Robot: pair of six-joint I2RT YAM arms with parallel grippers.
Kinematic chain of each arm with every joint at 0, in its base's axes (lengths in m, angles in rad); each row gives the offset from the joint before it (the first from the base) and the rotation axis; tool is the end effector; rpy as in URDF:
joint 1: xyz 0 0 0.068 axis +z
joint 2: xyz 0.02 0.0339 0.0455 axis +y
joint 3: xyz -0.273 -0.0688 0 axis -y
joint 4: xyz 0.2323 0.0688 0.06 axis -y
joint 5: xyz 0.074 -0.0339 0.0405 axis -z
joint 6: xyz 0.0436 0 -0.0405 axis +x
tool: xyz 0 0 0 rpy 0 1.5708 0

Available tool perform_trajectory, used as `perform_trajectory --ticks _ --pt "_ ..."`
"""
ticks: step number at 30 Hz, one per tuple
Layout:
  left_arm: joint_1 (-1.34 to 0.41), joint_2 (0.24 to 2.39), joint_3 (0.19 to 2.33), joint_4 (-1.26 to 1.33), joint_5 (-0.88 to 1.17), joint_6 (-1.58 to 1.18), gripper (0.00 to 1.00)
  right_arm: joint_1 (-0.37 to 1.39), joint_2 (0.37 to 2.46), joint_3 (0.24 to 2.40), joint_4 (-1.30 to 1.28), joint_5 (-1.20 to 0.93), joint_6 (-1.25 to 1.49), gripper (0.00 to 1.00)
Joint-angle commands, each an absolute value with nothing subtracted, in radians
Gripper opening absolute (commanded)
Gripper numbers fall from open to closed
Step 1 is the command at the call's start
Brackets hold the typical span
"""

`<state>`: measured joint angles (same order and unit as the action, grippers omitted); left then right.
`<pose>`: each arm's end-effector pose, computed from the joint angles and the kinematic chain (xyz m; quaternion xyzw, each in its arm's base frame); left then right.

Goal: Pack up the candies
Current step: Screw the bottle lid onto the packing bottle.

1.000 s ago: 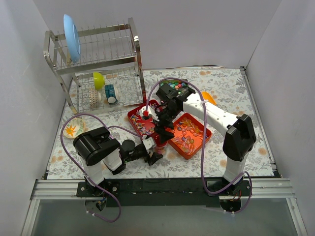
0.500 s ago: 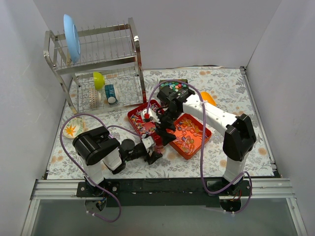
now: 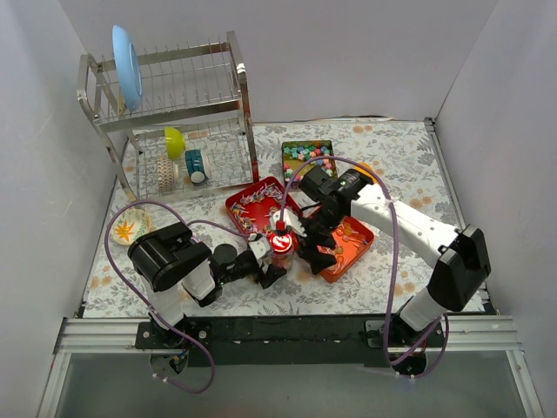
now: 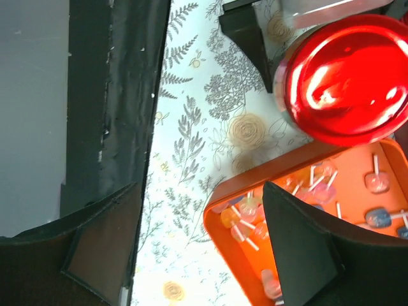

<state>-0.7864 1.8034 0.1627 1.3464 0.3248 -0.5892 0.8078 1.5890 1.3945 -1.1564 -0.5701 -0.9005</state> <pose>0.1575 -0.1775 0.1098 0.1739 0.7792 -0.4736 0.3718 0.1825 0.2249 0.2924 -0.7395 0.6033 0.2743 0.1181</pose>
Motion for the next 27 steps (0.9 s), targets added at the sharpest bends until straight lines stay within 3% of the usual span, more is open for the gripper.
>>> perform_trajectory --ticks 1,8,15,27 --pt "-0.773 1.835 0.152 1.517 0.320 -0.615 0.00 0.805 1.506 1.385 -1.174 -0.546 -0.827 0.83" --pt "-0.776 1.833 0.146 1.511 0.386 -0.603 0.00 0.742 1.660 1.558 -1.060 -0.544 -0.839 0.83" --pt "-0.776 1.830 0.150 1.485 0.390 -0.603 0.00 0.758 1.862 1.796 -1.143 -0.630 -0.957 0.83" --pt "-0.775 1.822 0.150 1.485 0.373 -0.606 0.00 0.824 1.891 1.769 -1.287 -0.664 -1.063 0.83"
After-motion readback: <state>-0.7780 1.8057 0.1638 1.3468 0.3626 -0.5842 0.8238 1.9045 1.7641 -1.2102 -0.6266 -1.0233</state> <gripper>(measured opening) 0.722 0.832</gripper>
